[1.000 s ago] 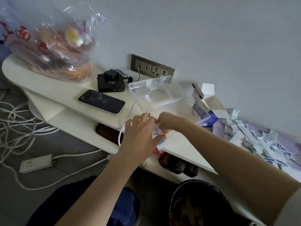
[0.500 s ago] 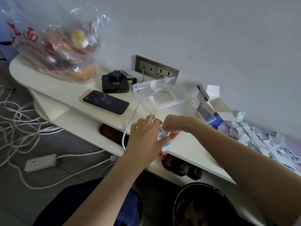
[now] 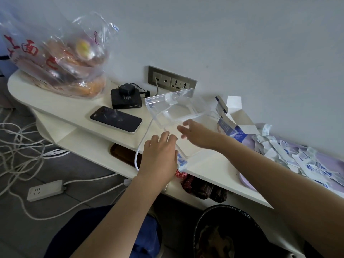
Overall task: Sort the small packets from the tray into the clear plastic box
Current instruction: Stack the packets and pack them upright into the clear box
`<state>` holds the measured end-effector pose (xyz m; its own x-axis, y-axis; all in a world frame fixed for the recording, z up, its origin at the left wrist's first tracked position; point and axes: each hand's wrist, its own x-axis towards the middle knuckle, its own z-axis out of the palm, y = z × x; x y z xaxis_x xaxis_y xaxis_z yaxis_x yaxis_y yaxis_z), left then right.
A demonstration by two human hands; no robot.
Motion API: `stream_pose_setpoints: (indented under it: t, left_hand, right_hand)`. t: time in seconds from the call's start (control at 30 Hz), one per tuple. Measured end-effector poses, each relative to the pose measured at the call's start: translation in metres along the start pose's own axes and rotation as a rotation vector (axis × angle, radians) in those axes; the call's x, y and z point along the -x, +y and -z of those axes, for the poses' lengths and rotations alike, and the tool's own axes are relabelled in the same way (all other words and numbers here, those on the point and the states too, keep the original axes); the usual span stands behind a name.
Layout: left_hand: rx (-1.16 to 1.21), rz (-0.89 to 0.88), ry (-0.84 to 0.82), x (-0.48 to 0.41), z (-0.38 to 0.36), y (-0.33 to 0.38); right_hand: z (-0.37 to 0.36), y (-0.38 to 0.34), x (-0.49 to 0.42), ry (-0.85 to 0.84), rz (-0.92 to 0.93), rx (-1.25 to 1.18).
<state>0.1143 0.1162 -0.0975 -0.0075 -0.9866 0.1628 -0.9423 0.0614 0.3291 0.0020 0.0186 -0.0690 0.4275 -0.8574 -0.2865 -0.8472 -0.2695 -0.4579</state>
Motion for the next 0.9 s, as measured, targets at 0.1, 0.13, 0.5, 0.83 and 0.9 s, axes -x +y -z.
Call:
stream_pose_setpoints:
  t: [0.1,0.13,0.5,0.83,0.9]
  left_hand:
    - [-0.027,0.037,0.007,0.001,0.005,0.011]
    - [-0.053,0.032,0.028,0.002,0.006,0.017]
    - [-0.069,-0.458,0.175,-0.010,-0.029,0.094]
    - [-0.230,-0.563,-0.179,-0.022,-0.088,0.163]
    - [-0.254,-0.541,-0.161,-0.028,-0.098,0.174]
  right_hand:
    - [0.011,0.010,0.016,0.157,0.054,-0.038]
    - [0.015,0.014,0.024,0.202,0.076,-0.041]
    - [0.020,0.129,0.125,0.589,0.118,0.126]
    - [0.025,0.234,0.151,0.464,-0.276,0.157]
    - [0.027,0.243,0.151,0.422,-0.334,0.196]
